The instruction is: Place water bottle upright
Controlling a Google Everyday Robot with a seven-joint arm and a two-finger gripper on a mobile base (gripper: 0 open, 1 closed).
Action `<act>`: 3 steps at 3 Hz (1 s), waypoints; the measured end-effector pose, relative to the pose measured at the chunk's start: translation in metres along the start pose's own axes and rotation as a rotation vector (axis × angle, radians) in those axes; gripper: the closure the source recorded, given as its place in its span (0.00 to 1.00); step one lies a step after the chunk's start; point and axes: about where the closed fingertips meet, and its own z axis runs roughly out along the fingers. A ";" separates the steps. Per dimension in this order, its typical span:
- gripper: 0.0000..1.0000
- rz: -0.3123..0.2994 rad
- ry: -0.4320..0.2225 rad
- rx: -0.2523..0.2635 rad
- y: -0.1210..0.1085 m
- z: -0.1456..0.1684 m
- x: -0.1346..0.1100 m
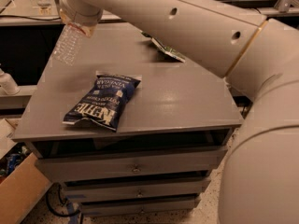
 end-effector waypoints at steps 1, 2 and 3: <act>1.00 -0.052 0.056 0.020 0.009 -0.014 0.025; 1.00 -0.106 0.070 0.063 0.012 -0.020 0.051; 1.00 -0.134 -0.002 0.112 0.018 -0.011 0.072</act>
Offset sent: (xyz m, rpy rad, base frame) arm 0.0503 -0.0581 0.0643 -0.0607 -0.2573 0.2020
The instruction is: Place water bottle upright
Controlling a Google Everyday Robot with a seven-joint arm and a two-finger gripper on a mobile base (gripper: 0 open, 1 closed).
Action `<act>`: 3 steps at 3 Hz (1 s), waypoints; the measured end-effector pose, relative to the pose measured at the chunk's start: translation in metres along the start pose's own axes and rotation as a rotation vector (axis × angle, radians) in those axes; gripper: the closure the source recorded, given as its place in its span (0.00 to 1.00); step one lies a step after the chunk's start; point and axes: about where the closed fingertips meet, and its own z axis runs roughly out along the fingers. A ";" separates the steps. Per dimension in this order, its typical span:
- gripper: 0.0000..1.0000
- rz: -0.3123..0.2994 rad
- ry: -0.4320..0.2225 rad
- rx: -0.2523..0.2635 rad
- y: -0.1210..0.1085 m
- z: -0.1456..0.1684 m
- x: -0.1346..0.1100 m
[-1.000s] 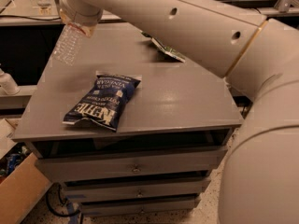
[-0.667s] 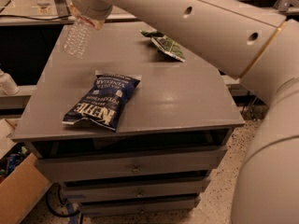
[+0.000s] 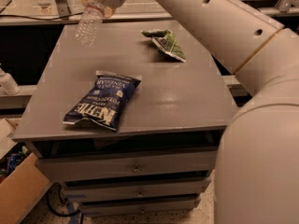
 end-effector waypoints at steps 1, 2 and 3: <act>1.00 -0.048 -0.096 0.052 0.005 0.015 0.006; 1.00 -0.122 -0.069 0.081 -0.002 0.002 0.024; 1.00 -0.122 -0.069 0.081 -0.002 0.002 0.024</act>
Offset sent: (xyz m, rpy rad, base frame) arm 0.0117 0.0024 -0.0082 0.0022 0.0358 0.0863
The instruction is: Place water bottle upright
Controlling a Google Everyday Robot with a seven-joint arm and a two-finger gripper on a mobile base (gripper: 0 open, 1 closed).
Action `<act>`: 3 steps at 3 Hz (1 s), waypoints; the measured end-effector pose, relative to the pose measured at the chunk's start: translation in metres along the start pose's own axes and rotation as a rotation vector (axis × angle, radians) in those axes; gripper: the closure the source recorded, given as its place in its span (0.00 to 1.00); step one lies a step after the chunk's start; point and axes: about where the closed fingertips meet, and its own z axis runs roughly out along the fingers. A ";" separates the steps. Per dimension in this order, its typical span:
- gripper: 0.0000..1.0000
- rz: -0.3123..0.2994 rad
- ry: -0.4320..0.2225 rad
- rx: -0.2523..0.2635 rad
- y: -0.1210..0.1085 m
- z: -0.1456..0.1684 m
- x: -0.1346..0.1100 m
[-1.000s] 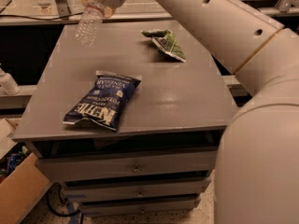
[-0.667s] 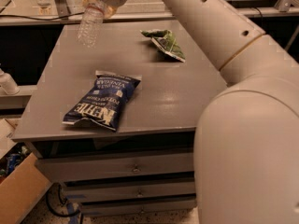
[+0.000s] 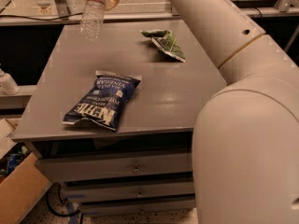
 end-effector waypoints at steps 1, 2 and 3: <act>1.00 -0.048 0.007 0.054 0.000 0.002 -0.002; 1.00 -0.116 0.022 0.174 0.008 0.000 -0.008; 1.00 -0.212 0.020 0.263 0.012 -0.007 -0.013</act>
Offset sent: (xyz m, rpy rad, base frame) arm -0.0155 -0.0284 -0.0162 0.1111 -0.2889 0.3258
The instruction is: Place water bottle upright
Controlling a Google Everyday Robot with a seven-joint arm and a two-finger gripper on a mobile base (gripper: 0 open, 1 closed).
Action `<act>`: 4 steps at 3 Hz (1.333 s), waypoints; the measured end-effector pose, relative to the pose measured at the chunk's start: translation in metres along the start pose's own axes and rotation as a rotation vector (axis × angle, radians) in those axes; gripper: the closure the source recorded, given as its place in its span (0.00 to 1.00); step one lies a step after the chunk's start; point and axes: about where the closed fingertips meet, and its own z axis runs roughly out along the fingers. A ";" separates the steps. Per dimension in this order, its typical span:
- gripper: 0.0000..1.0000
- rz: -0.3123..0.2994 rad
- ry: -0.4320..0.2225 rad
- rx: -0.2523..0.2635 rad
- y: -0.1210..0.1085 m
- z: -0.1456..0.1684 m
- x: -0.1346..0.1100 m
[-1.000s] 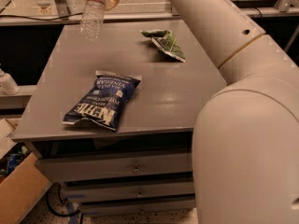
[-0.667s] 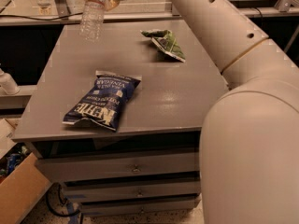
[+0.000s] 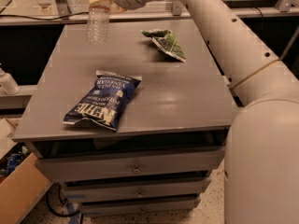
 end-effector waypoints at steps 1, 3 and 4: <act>1.00 -0.131 0.006 0.028 0.000 -0.015 0.004; 1.00 -0.245 -0.043 0.030 -0.004 -0.006 -0.001; 1.00 -0.371 -0.101 0.029 -0.001 -0.002 -0.010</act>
Offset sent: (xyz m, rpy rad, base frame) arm -0.0034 -0.0100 0.0073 -0.0299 -0.0928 0.0592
